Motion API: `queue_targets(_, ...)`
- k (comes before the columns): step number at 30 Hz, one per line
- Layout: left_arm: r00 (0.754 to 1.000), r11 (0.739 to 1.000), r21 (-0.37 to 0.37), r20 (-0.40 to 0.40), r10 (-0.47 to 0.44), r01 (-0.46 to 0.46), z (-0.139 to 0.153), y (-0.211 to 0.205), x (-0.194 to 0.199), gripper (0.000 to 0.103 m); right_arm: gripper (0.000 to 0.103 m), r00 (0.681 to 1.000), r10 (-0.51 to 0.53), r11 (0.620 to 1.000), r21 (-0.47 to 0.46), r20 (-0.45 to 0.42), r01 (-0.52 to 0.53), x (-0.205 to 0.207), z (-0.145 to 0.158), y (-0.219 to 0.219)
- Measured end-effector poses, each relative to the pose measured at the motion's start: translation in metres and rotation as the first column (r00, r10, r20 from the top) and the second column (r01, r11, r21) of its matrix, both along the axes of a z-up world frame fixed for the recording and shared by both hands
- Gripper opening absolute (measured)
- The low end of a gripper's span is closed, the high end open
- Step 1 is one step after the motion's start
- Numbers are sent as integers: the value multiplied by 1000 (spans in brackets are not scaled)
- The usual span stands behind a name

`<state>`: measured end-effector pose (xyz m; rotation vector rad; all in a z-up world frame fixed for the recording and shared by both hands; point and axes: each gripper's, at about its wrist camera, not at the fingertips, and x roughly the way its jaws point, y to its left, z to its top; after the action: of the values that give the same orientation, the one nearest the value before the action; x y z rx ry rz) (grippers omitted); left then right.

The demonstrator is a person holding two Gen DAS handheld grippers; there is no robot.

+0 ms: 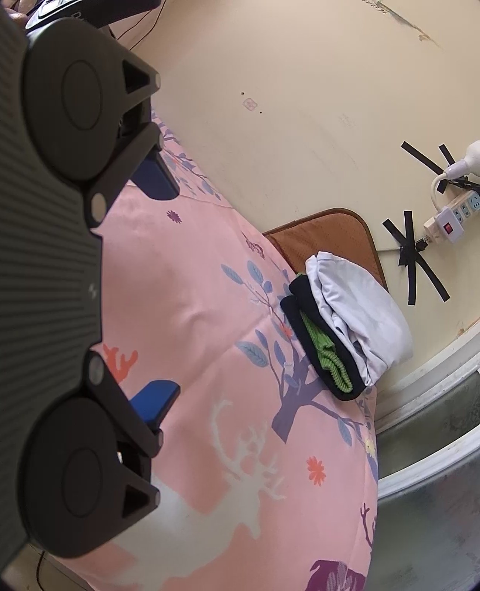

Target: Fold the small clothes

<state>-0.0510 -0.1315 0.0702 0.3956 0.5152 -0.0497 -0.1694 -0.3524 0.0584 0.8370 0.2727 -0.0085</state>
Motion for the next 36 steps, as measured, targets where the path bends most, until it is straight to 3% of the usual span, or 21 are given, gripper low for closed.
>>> queue_targets(16, 1000, 1000, 5, -10, 4, -4, 2, 2, -4, 103, 103, 1000, -8, 1000, 12, 7, 8, -6, -1, 2)
queue_targets(36, 998, 999, 23, 52, 26, -28, 10, 6, -8, 103, 103, 1000, -7, 1000, 9, 15, 7, -9, 1, 5)
